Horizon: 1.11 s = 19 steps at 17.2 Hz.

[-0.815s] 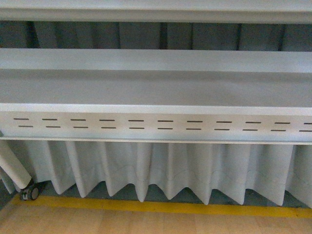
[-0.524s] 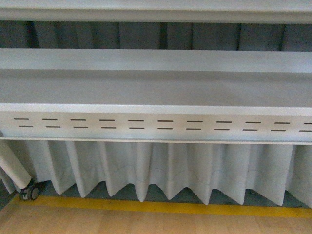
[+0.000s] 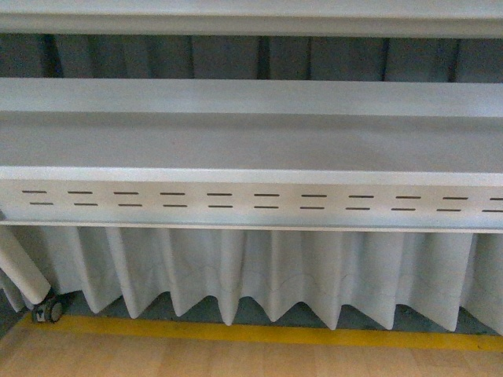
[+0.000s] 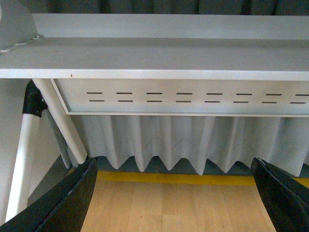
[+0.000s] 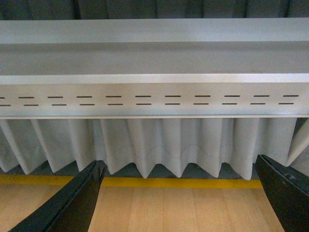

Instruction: Wind up and store yellow beetle toy

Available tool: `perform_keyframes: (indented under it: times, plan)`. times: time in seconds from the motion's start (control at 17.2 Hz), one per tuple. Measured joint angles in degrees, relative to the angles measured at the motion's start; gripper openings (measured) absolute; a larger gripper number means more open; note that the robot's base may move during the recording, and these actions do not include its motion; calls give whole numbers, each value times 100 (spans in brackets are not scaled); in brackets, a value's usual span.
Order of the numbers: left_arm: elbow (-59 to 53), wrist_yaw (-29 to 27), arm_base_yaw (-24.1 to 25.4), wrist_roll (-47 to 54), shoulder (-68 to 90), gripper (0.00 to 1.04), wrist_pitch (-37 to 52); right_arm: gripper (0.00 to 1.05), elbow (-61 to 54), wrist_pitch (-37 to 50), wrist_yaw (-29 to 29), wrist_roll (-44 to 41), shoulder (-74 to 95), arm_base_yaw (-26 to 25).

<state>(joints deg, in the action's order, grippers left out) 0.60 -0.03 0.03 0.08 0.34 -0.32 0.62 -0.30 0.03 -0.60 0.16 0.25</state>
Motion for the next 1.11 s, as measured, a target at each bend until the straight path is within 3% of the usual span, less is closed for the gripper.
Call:
perform_keyframes:
  times: [1.11]
  plan:
    - [0,0,0,0,0,98,0,98,0,0,0,0,0,0]
